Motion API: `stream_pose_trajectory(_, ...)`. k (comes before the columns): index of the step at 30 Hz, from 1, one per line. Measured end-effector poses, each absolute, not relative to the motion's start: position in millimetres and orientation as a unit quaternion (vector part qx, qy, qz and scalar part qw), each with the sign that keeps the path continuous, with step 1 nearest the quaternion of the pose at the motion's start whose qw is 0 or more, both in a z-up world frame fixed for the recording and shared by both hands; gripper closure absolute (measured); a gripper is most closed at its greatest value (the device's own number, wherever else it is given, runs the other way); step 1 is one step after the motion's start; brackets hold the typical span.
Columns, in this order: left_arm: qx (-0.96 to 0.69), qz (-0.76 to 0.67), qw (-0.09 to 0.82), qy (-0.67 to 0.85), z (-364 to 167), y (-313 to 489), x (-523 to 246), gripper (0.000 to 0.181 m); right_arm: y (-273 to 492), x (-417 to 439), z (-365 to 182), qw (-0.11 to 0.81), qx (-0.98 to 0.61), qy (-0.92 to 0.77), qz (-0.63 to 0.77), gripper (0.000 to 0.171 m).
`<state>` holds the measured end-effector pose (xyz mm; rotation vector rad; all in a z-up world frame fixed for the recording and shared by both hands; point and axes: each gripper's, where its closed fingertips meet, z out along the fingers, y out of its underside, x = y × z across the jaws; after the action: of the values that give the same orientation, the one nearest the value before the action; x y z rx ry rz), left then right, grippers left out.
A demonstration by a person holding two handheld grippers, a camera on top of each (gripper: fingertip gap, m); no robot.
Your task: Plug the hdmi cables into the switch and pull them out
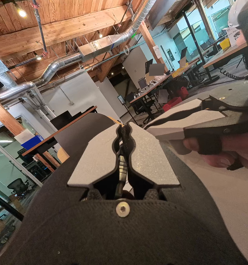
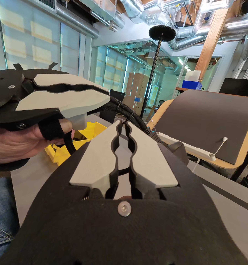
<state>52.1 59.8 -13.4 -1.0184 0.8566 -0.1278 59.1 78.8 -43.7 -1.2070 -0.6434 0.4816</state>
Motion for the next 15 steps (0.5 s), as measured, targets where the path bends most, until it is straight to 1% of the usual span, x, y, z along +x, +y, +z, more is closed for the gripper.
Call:
stream_pose_trajectory(4, -0.467, -0.052, 0.786, 0.401, -13.9, 58.7, 53.6, 0.176, 79.1, 60.3, -42.6, 0.748, -0.549, -0.285, 0.239, 0.171)
stream_pose_trajectory(7, -0.468, -0.052, 0.786, 0.4, -13.6, 59.0, 54.0, 0.176, 79.6, 60.8, -43.2, 0.726, -0.554, -0.269, 0.306, 0.171)
stream_pose_trajectory(15, -0.472, -0.06, 0.789, 0.388, -5.2, 62.2, 47.2, 0.176, 73.3, 59.5, -46.3, 0.723, -0.545, -0.292, 0.309, 0.171)
